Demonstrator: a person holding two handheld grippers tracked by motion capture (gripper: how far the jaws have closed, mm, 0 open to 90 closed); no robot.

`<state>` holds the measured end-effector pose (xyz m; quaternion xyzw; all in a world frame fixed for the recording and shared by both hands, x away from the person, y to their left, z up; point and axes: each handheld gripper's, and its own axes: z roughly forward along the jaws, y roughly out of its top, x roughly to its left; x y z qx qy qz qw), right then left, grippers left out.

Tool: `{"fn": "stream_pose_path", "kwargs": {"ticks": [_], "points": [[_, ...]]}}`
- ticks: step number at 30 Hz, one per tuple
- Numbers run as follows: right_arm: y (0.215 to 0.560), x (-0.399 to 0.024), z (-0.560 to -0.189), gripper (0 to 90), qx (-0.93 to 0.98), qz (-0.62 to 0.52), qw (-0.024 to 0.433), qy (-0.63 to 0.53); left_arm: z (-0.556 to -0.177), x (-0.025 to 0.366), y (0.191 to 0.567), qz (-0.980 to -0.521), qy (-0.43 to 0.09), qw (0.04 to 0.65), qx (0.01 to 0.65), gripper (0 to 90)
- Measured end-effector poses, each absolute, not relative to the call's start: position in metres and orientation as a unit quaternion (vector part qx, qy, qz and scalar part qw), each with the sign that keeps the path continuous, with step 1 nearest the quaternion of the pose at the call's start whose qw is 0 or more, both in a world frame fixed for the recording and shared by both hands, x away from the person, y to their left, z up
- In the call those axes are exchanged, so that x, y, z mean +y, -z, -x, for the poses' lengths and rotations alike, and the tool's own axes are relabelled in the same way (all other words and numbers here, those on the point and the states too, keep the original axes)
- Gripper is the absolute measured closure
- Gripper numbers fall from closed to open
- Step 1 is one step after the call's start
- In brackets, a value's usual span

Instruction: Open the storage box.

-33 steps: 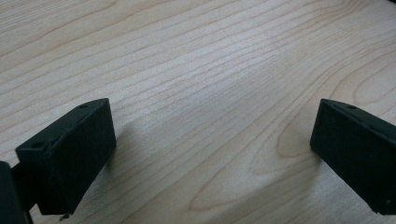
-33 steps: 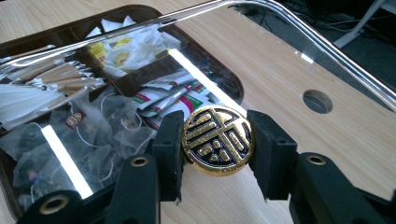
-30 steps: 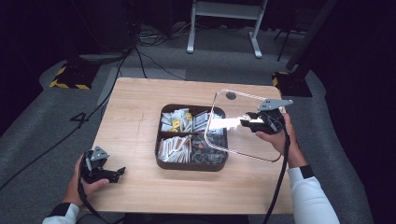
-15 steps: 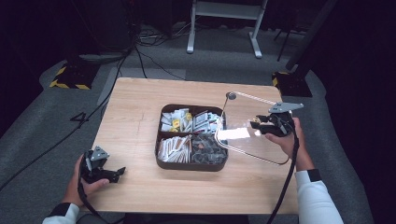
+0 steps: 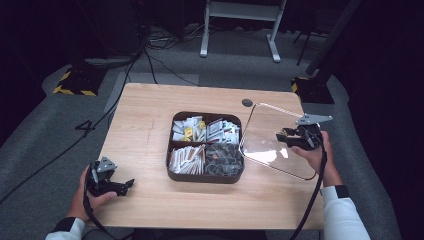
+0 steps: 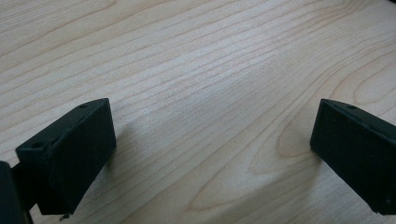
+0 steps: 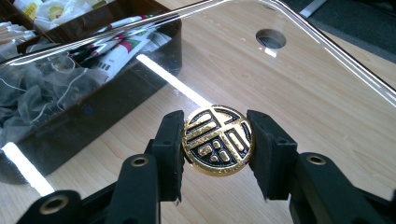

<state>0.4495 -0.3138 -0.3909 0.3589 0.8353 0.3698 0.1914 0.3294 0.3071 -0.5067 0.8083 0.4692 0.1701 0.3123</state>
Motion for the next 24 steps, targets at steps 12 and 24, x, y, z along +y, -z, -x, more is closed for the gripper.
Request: {"fn": "stream_pose_path", "kwargs": {"ticks": [12, 24], "points": [[0.407, -0.330, -0.451, 58.5, 0.834, -0.375, 0.188, -0.357, -0.329, 0.307, 0.507, -0.808, -0.169, 0.312, 0.470, 0.4], [0.440, -0.337, -0.461, 58.5, 0.832, -0.399, 0.163, -0.348, -0.329, 0.307, 0.507, -0.808, -0.169, 0.312, 0.470, 0.4]]}}
